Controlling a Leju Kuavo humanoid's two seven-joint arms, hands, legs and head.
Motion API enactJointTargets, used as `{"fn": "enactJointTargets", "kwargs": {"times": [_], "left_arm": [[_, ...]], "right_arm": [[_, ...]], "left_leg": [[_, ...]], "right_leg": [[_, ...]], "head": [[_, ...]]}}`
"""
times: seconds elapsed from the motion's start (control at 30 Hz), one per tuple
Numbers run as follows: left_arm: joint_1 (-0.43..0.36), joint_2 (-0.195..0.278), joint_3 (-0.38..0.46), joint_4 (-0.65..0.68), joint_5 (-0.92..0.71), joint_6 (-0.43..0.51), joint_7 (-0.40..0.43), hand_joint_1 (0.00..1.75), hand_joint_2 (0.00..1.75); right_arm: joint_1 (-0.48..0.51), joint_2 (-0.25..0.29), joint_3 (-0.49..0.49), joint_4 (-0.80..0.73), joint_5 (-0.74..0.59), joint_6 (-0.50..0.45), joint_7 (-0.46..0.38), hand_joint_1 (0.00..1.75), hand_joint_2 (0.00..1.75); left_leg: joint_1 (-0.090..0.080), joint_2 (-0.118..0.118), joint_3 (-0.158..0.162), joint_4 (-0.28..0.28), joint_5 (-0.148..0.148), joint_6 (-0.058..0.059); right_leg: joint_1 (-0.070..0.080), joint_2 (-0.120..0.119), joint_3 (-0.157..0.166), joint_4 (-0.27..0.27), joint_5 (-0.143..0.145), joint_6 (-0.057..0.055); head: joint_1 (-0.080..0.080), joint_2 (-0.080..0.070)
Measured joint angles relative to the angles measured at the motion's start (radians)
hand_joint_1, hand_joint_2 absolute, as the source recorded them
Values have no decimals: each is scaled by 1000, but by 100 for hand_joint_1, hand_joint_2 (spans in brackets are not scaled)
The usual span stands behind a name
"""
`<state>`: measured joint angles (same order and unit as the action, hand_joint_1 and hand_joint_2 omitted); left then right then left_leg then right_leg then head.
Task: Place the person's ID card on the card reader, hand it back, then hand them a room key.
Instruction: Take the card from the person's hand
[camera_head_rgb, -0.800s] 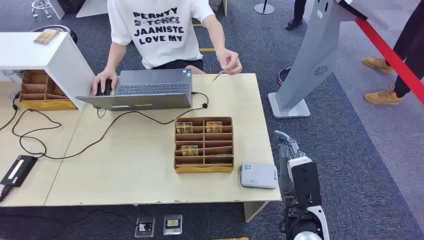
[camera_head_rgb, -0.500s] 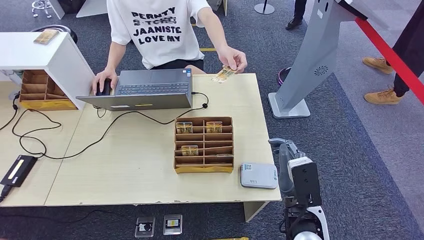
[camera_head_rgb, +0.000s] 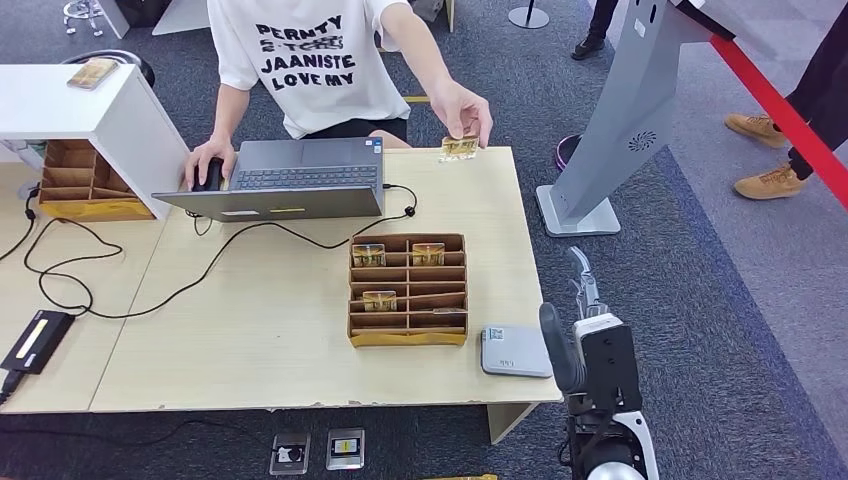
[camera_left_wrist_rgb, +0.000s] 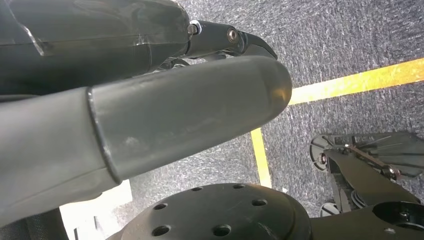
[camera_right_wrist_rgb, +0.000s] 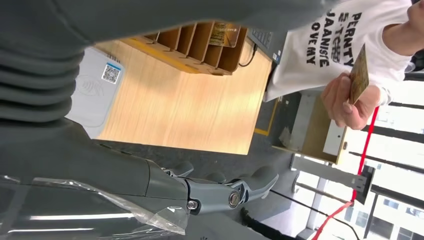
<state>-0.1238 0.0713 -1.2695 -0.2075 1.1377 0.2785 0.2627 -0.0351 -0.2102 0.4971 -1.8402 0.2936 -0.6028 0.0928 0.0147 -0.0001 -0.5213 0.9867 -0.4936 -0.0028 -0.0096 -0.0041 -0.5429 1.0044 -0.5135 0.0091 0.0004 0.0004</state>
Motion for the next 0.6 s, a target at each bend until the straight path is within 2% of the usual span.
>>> {"fn": "enactJointTargets", "kwargs": {"times": [0.3, 0.6], "left_arm": [[0, 0, 0, 0, -1, 0, 0, 0, 0], [-2, 0, 0, 0, -23, -6, 0, 0, 0]], "right_arm": [[-59, 5, 16, 3, 12, 63, -4, 0, 175], [-157, 17, 57, 18, 125, 136, 27, 0, 175]], "left_leg": [[0, 0, 0, 0, 0, 0], [0, 0, 0, 0, 0, 0]], "right_leg": [[0, 0, 0, 0, 0, 0], [0, 0, 0, 0, 0, 0]], "head": [[0, 0], [0, 0]]}}
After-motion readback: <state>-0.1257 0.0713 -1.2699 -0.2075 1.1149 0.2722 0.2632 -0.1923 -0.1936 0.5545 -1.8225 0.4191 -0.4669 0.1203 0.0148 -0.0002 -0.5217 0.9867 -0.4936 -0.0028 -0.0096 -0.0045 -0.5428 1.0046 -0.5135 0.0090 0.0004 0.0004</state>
